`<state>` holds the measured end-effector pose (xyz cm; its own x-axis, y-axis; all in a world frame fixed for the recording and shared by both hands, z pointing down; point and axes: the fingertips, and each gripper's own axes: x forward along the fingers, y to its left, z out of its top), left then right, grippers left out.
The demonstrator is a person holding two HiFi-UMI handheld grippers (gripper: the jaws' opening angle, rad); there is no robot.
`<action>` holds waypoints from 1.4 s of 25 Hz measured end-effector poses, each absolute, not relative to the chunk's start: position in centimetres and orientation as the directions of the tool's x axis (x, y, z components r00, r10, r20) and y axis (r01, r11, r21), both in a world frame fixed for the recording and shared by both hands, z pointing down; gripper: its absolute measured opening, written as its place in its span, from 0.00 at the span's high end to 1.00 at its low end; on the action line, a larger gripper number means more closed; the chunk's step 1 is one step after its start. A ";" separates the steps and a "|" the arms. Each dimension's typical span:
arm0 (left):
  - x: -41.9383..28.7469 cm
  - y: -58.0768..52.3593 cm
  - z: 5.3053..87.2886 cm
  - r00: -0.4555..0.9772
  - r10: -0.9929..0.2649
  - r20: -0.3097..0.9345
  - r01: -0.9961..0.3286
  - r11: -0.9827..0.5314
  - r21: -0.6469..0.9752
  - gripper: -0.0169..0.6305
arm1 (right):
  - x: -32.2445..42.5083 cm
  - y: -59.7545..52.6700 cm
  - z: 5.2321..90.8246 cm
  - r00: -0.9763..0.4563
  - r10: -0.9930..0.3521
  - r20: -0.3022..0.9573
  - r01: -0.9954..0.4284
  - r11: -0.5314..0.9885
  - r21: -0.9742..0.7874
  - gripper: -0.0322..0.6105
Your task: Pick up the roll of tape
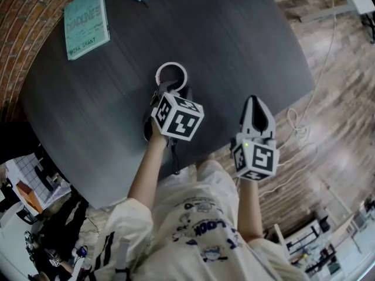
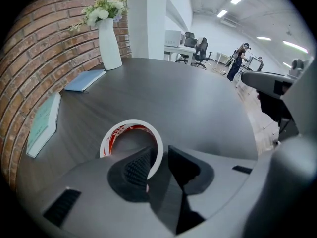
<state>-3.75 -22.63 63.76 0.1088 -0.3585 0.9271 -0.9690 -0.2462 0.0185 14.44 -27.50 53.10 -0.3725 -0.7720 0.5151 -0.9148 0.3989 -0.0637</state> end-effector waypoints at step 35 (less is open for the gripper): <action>-9.2 -25.7 45.2 -0.013 -0.800 0.600 -0.996 -0.044 -0.080 0.91 | 12.8 -30.9 42.8 -0.416 -0.869 0.267 -0.906 0.420 -0.046 0.94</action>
